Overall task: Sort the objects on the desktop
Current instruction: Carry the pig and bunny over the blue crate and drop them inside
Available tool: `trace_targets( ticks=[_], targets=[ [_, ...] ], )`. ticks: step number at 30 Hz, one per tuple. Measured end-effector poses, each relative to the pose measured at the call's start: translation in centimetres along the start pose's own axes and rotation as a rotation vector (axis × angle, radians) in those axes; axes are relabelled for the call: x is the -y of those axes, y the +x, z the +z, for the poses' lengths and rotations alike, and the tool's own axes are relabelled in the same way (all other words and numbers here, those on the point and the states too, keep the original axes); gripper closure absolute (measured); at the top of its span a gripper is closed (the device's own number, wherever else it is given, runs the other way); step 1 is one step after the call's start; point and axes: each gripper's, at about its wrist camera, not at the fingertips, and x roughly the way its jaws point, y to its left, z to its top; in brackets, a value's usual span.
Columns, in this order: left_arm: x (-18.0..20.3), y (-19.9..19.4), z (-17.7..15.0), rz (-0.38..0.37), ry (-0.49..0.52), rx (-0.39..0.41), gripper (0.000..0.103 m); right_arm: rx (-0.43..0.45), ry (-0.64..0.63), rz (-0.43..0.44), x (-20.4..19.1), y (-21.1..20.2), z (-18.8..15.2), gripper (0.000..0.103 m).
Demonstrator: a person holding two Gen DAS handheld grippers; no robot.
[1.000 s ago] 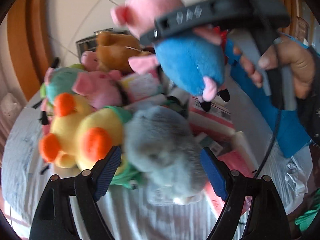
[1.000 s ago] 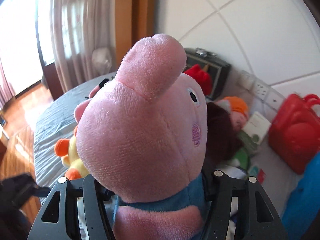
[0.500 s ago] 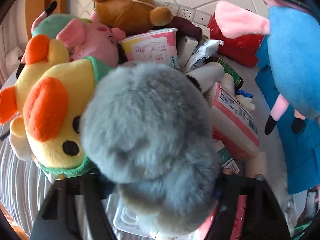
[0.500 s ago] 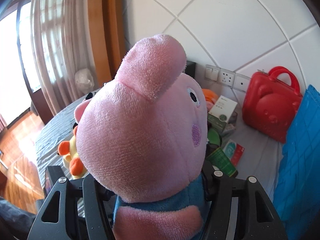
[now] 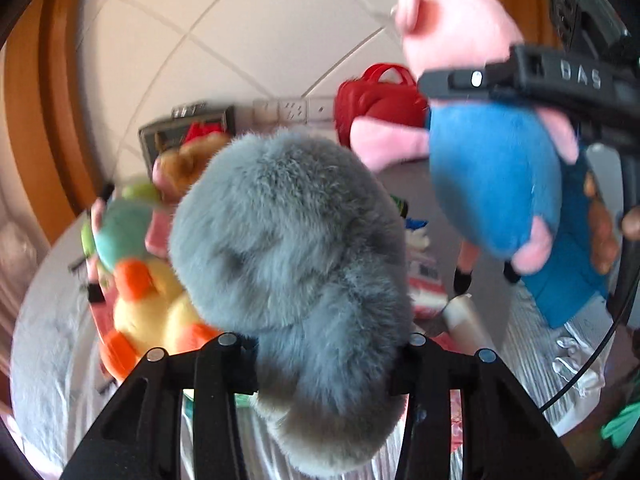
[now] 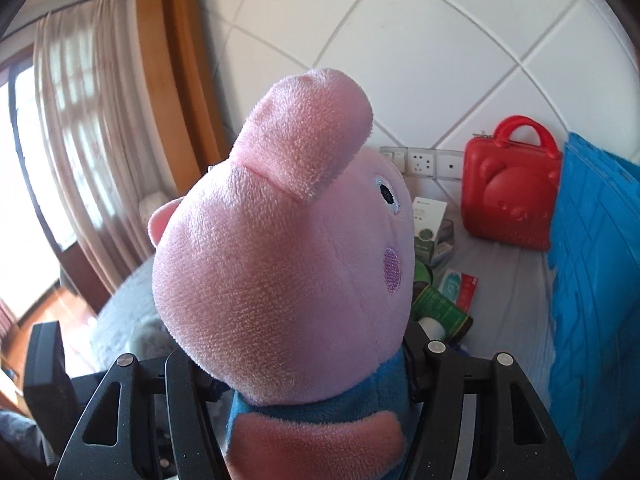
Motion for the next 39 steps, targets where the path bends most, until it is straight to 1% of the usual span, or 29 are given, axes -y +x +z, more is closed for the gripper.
trace_targets(
  ticks=[3,5,8,12,14,16,19,20,22,25,27,29,31,32,33,34,35,36,37,38,39],
  targets=[
    [0.4,-3.0,2.1,-0.019,0.073,0.074,0.062,0.028,0.056,-0.026,-0.4,-2.4,-0.2,0.041],
    [1.3,-4.7,3.7,-0.059,0.114,0.123,0.062,0.064,0.087,-0.066,-0.9,-5.0,-0.4,0.041],
    [3.6,-7.0,5.9,-0.129,0.171,0.190,0.062,0.135,0.121,-0.138,-1.8,-10.0,-0.7,0.041],
    [7.8,-10.0,8.6,-0.236,0.227,0.275,0.062,0.219,0.137,-0.220,-2.7,-16.6,-0.7,0.041],
    [10.8,-11.2,10.4,-0.291,0.256,0.320,0.062,0.284,0.147,-0.275,-2.5,-21.0,-0.6,0.041],
    [13.7,-11.7,12.4,-0.339,0.276,0.349,0.062,0.328,0.157,-0.321,-1.9,-24.3,-0.4,0.041],
    [18.9,-11.7,15.1,-0.399,0.293,0.364,0.062,0.390,0.169,-0.424,0.6,-29.7,0.1,0.041],
    [20.8,-11.3,15.9,-0.400,0.297,0.369,0.062,0.406,0.172,-0.466,2.0,-31.4,0.3,0.041],
    [24.1,-10.5,17.5,-0.418,0.289,0.355,0.062,0.415,0.186,-0.508,4.4,-33.3,0.7,0.041],
    [28.8,-9.3,19.4,-0.411,0.302,0.363,0.062,0.413,0.218,-0.560,8.9,-35.7,1.1,0.041],
    [31.3,-8.4,20.5,-0.408,0.315,0.365,0.061,0.412,0.233,-0.589,11.9,-37.0,1.2,0.041],
    [32.9,-6.5,21.9,-0.411,0.320,0.352,0.059,0.411,0.254,-0.603,14.9,-37.5,1.5,0.041],
    [34.8,-5.6,22.7,-0.396,0.317,0.342,0.058,0.404,0.274,-0.609,17.0,-37.8,1.6,0.040],
    [35.2,-4.6,23.2,-0.385,0.320,0.340,0.056,0.397,0.278,-0.614,18.0,-37.8,1.7,0.040],
    [36.1,-4.0,23.6,-0.364,0.326,0.335,0.051,0.388,0.286,-0.621,19.4,-37.5,1.7,0.040],
    [37.1,-5.1,23.1,-0.341,0.336,0.327,0.046,0.380,0.295,-0.628,20.5,-37.1,1.7,0.039],
    [38.2,-4.9,23.2,-0.310,0.352,0.315,0.032,0.372,0.305,-0.632,22.0,-36.6,1.8,0.035],
    [38.9,-4.9,23.5,-0.293,0.353,0.314,0.024,0.361,0.319,-0.645,23.3,-36.3,2.0,0.032],
    [39.2,-5.0,23.7,-0.281,0.345,0.315,0.022,0.345,0.334,-0.671,25.0,-35.9,1.7,0.024],
    [39.3,-5.0,24.0,-0.265,0.340,0.312,0.015,0.322,0.355,-0.697,26.4,-35.6,1.8,0.017],
    [39.5,-4.7,24.3,-0.249,0.340,0.302,0.006,0.302,0.392,-0.702,27.8,-35.3,1.7,0.014]
  ],
)
